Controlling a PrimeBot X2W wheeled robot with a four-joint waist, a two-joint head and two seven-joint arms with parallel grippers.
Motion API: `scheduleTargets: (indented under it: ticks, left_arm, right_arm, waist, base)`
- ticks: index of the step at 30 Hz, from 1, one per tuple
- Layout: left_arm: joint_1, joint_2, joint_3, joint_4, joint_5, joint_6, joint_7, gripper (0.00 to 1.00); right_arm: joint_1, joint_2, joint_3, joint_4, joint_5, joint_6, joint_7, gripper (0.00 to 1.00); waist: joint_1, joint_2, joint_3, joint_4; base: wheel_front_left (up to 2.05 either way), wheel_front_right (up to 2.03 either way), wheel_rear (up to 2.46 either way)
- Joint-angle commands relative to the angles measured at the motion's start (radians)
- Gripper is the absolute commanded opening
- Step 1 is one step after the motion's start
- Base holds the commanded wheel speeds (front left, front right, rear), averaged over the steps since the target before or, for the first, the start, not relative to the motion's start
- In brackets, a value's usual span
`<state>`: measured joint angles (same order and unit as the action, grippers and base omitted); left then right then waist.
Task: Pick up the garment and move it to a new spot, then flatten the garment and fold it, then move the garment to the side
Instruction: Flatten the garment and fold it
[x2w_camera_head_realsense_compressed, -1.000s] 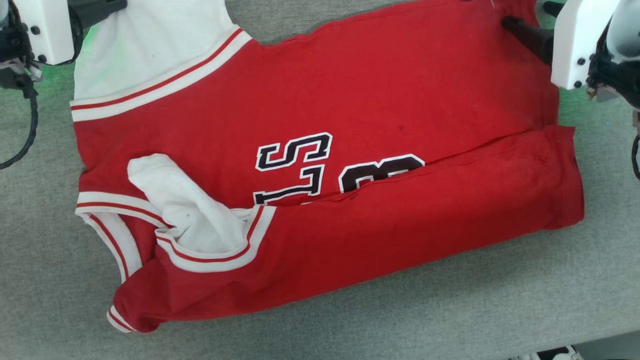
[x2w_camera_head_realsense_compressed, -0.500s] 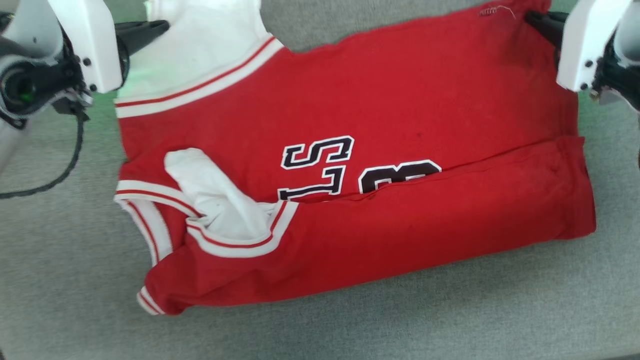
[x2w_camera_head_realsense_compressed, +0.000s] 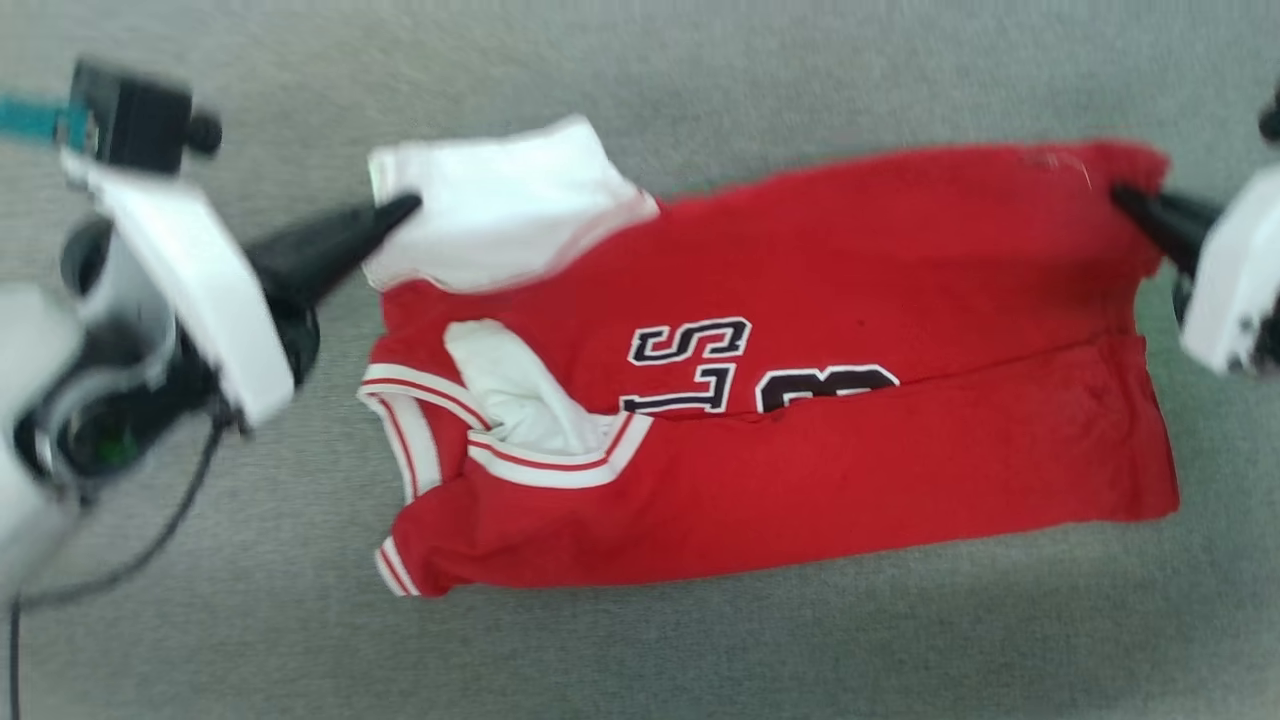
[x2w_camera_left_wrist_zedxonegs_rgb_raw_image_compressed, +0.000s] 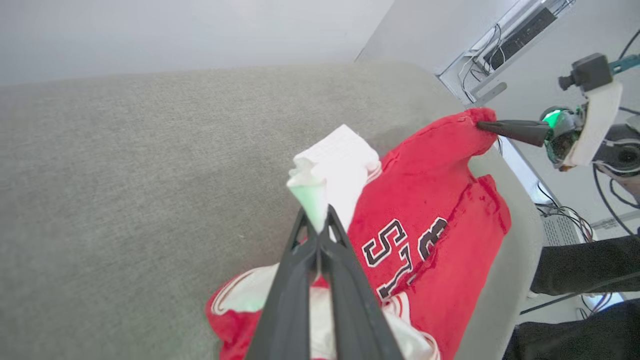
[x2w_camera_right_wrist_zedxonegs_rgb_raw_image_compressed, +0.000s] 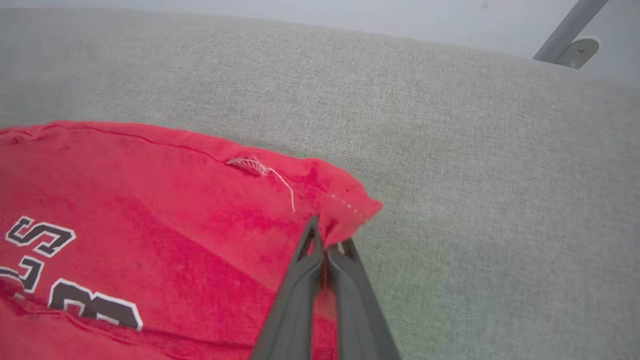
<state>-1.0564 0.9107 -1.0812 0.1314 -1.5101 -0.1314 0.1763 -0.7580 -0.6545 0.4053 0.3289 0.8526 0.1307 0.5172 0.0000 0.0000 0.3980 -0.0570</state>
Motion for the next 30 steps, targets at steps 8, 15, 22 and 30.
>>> scheduleTargets:
  ticks: [8,15,22,30]
  left_arm:
    - [0.264,0.098,-0.036,-0.21,0.001,0.002,-0.252,0.0]
    - [0.409,0.126,-0.079,-0.25,0.023,0.002,-0.375,0.0]
    - [0.448,0.064,-0.103,-0.195,0.034,0.002,-0.399,0.0]
    - [0.434,0.009,-0.115,-0.093,0.071,0.002,-0.414,0.2]
  right_arm:
    - [0.332,-0.062,-0.12,-0.168,-0.014,0.0,-0.044,0.0]
    - [0.509,-0.03,-0.226,-0.273,-0.053,0.0,-0.028,0.0]
    - [0.548,0.018,-0.288,-0.293,-0.11,0.0,-0.032,0.0]
    - [0.538,0.063,-0.313,-0.303,-0.151,0.0,-0.03,1.0]
  waist:
    - [0.0,0.0,-0.067,0.059]
    - [0.0,0.0,-0.05,0.062]
    - [0.0,0.0,-0.028,0.068]
    - [0.0,0.0,-0.013,0.06]
  base:
    - [0.0,0.0,0.0]
    - [0.0,0.0,0.0]
    - [0.0,0.0,0.0]
    - [0.0,0.0,0.0]
